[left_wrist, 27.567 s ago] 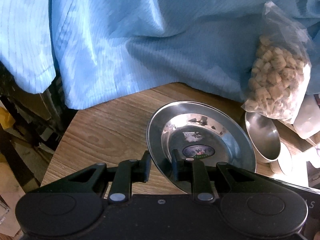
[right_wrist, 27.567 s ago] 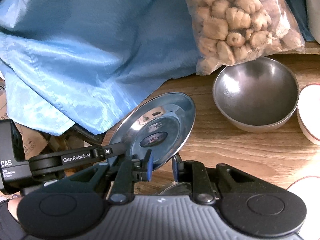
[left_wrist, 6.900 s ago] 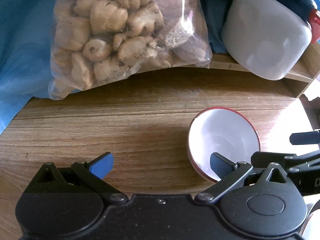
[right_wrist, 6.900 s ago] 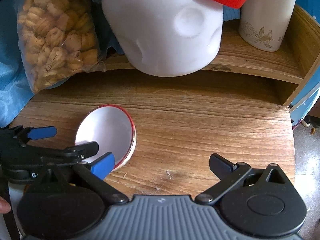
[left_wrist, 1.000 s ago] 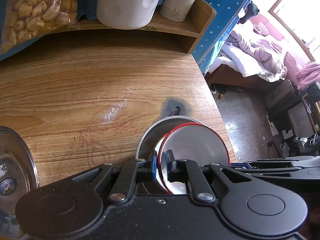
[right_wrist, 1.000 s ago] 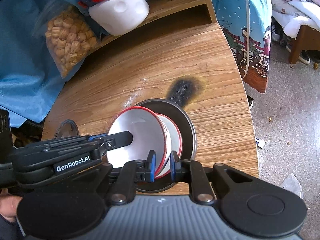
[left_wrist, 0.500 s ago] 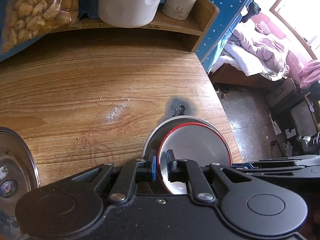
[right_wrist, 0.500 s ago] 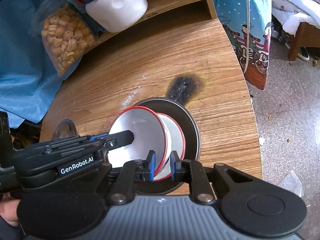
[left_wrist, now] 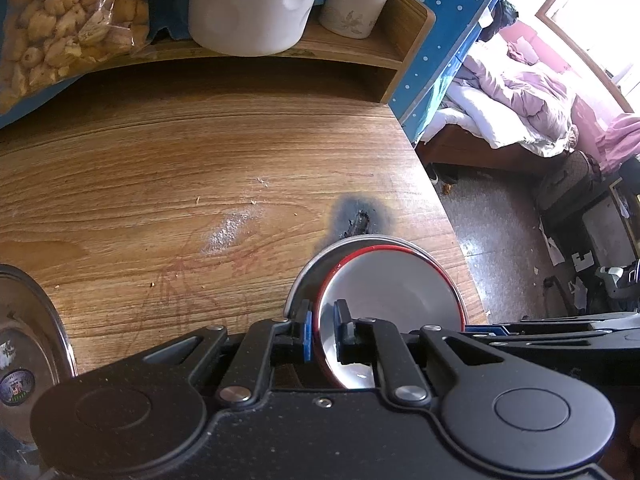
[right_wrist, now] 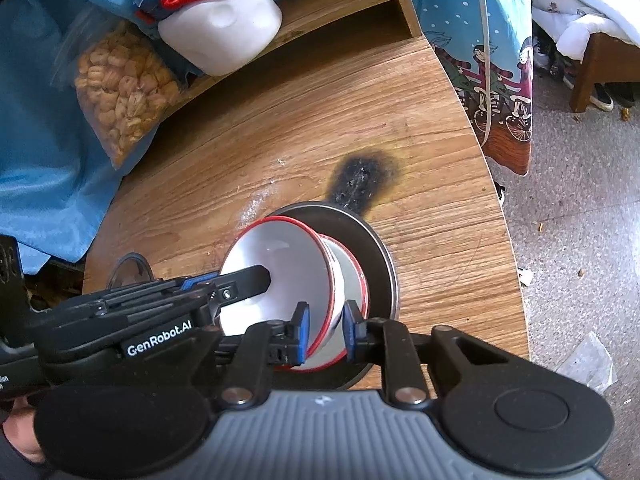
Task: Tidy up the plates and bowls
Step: 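Lower the white bowl with both grippers into the white bowl inside the steel bowl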
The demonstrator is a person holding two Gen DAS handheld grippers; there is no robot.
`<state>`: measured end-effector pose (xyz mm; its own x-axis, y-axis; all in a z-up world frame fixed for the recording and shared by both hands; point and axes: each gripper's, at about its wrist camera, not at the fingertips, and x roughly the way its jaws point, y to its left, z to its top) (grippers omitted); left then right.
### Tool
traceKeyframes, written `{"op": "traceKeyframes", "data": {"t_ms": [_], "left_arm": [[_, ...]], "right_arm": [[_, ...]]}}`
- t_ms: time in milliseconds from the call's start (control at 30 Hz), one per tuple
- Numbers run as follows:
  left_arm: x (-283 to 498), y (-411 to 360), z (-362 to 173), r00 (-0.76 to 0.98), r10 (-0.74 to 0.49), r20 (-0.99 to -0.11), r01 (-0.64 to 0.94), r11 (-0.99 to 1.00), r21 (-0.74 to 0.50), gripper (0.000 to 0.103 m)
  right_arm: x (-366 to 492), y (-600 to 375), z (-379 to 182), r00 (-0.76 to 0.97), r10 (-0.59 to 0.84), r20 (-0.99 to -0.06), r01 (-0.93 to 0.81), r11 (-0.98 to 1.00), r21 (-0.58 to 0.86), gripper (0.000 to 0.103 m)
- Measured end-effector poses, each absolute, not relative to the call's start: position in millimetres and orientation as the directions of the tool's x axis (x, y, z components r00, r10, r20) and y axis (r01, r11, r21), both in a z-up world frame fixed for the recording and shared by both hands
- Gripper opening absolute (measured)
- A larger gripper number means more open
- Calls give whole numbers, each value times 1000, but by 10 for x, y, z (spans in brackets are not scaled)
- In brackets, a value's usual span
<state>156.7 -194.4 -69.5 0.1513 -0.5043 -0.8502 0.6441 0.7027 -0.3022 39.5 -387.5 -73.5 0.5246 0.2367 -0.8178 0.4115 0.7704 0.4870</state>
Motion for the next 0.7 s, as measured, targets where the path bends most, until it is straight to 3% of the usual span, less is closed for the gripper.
{"op": "traceKeyframes", "data": {"t_ms": [700], "left_arm": [[1560, -1958, -738, 151, -495, -856, 630, 716, -302, 11]], "right_arm": [[336, -3848, -625, 544, 197, -816, 409, 787, 462, 30]]}}
